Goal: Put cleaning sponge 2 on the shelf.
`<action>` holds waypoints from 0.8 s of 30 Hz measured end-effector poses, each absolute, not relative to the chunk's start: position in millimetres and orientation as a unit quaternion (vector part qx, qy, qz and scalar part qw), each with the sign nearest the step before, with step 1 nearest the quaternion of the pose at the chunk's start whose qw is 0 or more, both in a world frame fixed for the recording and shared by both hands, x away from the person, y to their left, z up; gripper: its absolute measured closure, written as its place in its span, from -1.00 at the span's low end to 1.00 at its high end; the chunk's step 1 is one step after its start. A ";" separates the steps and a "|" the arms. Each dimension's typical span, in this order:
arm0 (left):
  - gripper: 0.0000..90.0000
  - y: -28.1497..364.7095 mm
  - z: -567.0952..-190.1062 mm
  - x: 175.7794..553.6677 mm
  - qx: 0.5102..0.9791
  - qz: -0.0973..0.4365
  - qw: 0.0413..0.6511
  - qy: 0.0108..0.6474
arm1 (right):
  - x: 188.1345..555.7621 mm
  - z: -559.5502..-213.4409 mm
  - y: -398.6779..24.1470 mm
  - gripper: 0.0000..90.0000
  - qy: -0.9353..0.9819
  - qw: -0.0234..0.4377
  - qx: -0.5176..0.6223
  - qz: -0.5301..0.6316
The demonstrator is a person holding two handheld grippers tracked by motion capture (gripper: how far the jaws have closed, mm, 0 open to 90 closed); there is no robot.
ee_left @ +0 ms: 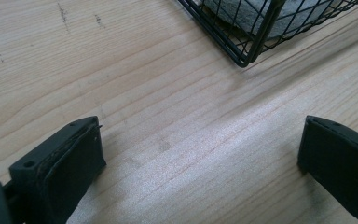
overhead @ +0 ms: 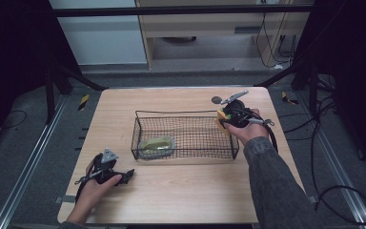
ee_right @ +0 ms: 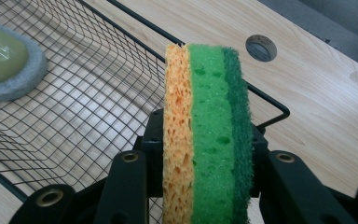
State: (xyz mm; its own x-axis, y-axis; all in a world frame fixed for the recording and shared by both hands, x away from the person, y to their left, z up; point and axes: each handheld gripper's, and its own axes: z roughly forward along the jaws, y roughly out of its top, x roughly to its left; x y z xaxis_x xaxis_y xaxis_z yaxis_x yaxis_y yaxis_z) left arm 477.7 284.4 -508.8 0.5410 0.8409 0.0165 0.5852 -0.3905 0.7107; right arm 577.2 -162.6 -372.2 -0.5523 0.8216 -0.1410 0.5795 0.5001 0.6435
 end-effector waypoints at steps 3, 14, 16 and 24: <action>-1.00 284.6 -508.9 477.5 0.812 0.191 0.334 0.439 | 578.8 -375.2 -164.4 0.42 0.837 0.220 0.421 0.272; -1.00 284.6 -508.9 477.3 0.812 0.192 0.334 0.439 | 585.1 -383.6 -171.6 0.42 0.836 0.207 0.429 0.273; -1.00 284.7 -508.9 477.2 0.812 0.191 0.334 0.438 | 585.3 -384.7 -173.6 0.42 0.833 0.206 0.433 0.276; -1.00 284.8 -508.8 477.0 0.813 0.191 0.334 0.438 | 588.0 -393.7 -177.9 0.42 0.833 0.198 0.437 0.275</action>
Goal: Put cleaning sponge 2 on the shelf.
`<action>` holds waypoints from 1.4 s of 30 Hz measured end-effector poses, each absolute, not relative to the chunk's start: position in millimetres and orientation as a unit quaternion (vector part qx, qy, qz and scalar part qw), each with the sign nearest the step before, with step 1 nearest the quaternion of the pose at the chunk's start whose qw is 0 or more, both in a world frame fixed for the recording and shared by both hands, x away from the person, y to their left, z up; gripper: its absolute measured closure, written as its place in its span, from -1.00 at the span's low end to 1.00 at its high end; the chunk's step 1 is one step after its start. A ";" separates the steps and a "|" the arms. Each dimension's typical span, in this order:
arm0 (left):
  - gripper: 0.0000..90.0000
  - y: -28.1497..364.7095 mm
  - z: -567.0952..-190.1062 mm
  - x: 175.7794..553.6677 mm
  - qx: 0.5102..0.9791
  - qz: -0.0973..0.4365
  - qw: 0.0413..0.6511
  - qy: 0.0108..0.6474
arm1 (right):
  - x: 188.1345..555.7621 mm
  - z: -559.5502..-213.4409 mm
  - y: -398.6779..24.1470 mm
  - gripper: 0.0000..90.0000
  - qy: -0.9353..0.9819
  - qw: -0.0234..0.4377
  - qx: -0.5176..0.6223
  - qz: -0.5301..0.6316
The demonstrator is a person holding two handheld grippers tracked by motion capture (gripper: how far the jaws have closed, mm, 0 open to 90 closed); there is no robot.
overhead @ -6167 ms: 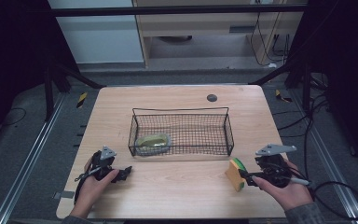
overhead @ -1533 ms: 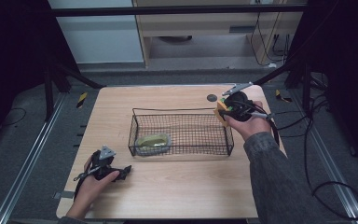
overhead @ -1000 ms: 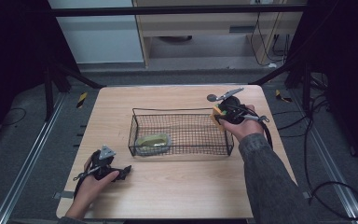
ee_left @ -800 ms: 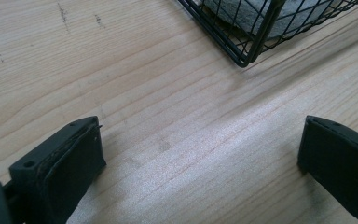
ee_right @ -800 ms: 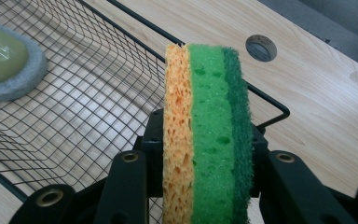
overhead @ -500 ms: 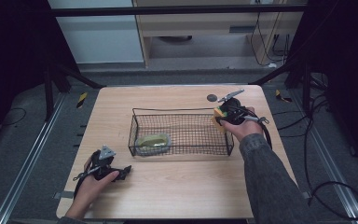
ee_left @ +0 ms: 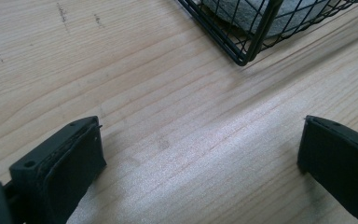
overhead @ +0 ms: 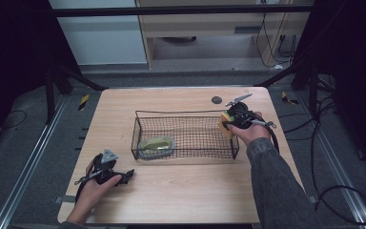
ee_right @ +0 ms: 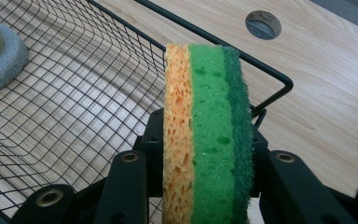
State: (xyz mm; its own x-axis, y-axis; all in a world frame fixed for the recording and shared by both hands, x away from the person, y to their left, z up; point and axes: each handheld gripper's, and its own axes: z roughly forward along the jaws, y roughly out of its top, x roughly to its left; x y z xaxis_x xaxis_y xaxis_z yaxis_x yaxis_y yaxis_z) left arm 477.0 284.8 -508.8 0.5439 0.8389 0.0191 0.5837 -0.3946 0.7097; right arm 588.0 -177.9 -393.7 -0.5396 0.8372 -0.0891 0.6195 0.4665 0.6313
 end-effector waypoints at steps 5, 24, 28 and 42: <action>-1.00 284.8 -508.8 477.0 0.813 0.191 0.334 0.437 | 588.6 -396.6 -176.5 0.42 0.836 0.197 0.435 0.271; -1.00 284.2 -508.8 477.1 0.812 0.192 0.333 0.440 | 590.7 -415.1 -165.8 0.42 0.844 0.196 0.433 0.248; -1.00 284.2 -508.8 477.1 0.812 0.192 0.333 0.440 | 591.2 -416.3 -163.7 0.42 0.844 0.196 0.434 0.247; -1.00 284.0 -508.8 477.1 0.811 0.192 0.333 0.440 | 594.0 -422.0 -157.4 0.41 0.848 0.195 0.429 0.243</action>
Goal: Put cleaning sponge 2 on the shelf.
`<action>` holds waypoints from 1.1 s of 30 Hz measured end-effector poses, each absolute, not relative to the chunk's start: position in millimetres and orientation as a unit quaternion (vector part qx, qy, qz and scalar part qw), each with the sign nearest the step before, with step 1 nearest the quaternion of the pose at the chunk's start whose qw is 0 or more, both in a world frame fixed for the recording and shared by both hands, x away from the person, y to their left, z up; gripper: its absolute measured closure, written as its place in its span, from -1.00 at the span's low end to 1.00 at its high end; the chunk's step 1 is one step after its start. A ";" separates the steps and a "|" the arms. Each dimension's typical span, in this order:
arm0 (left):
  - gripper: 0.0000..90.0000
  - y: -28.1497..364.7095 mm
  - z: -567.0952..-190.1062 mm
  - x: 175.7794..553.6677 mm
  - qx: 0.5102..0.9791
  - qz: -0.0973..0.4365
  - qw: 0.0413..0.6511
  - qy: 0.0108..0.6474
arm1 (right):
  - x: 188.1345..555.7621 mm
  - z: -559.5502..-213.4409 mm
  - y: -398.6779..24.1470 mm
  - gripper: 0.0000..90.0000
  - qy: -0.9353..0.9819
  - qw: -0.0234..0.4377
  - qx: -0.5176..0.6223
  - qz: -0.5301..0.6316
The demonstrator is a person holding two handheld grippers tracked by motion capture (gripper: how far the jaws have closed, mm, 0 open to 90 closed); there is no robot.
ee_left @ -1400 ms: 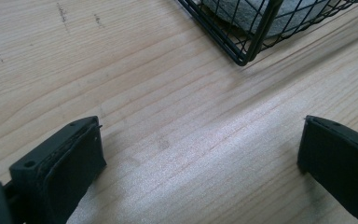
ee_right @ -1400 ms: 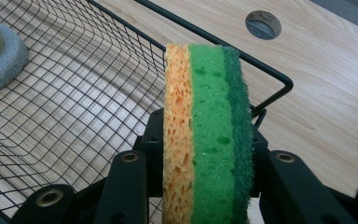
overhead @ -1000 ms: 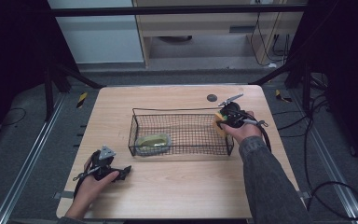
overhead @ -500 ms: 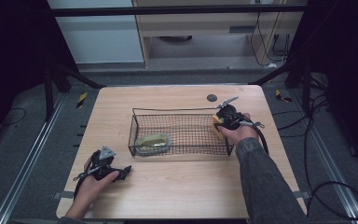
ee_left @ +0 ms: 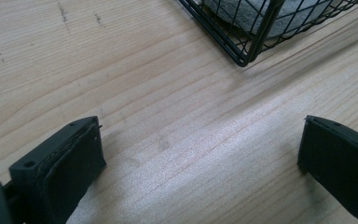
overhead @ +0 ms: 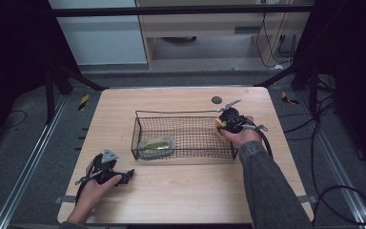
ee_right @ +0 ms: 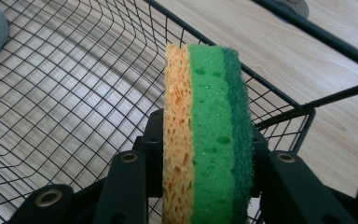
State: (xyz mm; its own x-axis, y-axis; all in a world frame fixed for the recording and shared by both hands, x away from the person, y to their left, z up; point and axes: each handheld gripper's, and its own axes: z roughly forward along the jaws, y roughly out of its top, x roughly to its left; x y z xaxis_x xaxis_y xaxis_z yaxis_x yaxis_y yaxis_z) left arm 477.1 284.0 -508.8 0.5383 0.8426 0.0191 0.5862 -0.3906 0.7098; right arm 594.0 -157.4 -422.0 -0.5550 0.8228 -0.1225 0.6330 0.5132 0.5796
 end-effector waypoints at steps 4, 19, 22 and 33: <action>-1.00 284.0 -508.8 477.1 0.811 0.192 0.333 0.440 | 595.4 -424.7 -155.5 0.41 0.850 0.198 0.429 0.234; -1.00 284.1 -508.8 477.4 0.812 0.192 0.333 0.439 | 597.3 -425.7 -152.9 0.34 0.849 0.199 0.433 0.228; -1.00 284.2 -508.8 477.4 0.812 0.192 0.333 0.439 | 596.8 -425.3 -150.4 0.29 0.850 0.199 0.430 0.230; -1.00 284.2 -508.8 477.4 0.812 0.192 0.333 0.439 | 586.1 -413.9 -147.0 0.21 0.849 0.197 0.427 0.242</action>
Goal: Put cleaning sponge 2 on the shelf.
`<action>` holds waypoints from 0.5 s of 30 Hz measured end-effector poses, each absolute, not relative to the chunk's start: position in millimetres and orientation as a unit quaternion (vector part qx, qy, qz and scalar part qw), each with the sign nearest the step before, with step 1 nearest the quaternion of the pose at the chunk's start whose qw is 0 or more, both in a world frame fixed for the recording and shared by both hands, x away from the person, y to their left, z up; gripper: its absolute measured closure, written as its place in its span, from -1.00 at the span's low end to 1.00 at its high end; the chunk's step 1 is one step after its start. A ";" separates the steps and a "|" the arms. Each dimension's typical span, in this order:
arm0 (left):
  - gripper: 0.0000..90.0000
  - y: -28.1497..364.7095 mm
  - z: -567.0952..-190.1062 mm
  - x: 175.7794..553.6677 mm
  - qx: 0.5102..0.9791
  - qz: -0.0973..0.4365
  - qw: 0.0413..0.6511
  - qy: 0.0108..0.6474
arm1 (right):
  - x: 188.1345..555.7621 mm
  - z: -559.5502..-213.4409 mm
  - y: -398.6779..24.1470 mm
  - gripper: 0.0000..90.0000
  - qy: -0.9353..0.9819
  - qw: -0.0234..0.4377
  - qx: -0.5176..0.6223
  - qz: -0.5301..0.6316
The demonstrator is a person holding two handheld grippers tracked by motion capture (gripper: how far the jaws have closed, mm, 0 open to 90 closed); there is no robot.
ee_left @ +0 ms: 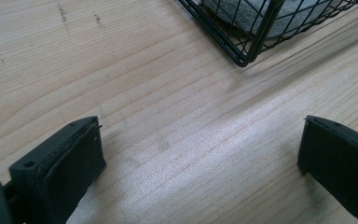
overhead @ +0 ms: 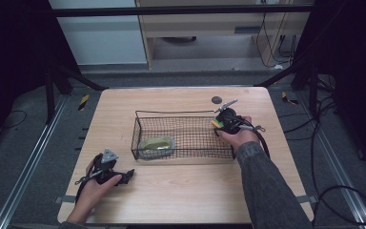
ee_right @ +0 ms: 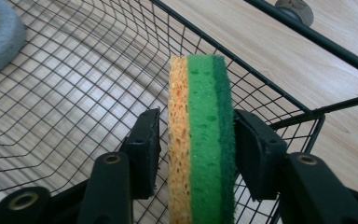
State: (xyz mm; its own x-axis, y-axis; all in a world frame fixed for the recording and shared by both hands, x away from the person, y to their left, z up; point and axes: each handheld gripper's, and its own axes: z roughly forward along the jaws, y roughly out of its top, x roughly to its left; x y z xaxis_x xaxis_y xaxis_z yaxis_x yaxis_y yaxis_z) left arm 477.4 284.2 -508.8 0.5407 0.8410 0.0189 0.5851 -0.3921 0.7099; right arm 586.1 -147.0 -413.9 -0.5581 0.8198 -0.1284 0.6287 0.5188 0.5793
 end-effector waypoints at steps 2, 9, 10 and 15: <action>-1.00 284.1 -508.8 477.6 0.812 0.192 0.334 0.439 | 583.6 -411.8 -146.1 0.25 0.850 0.195 0.422 0.247; -1.00 283.9 -508.8 477.8 0.812 0.192 0.334 0.439 | 578.8 -410.7 -138.4 0.26 0.854 0.188 0.415 0.250; -1.00 283.9 -508.8 477.8 0.812 0.192 0.334 0.439 | 578.8 -411.1 -137.6 0.25 0.854 0.187 0.415 0.253; -1.00 283.9 -508.8 477.8 0.812 0.192 0.334 0.439 | 577.3 -411.6 -132.9 0.23 0.856 0.185 0.411 0.251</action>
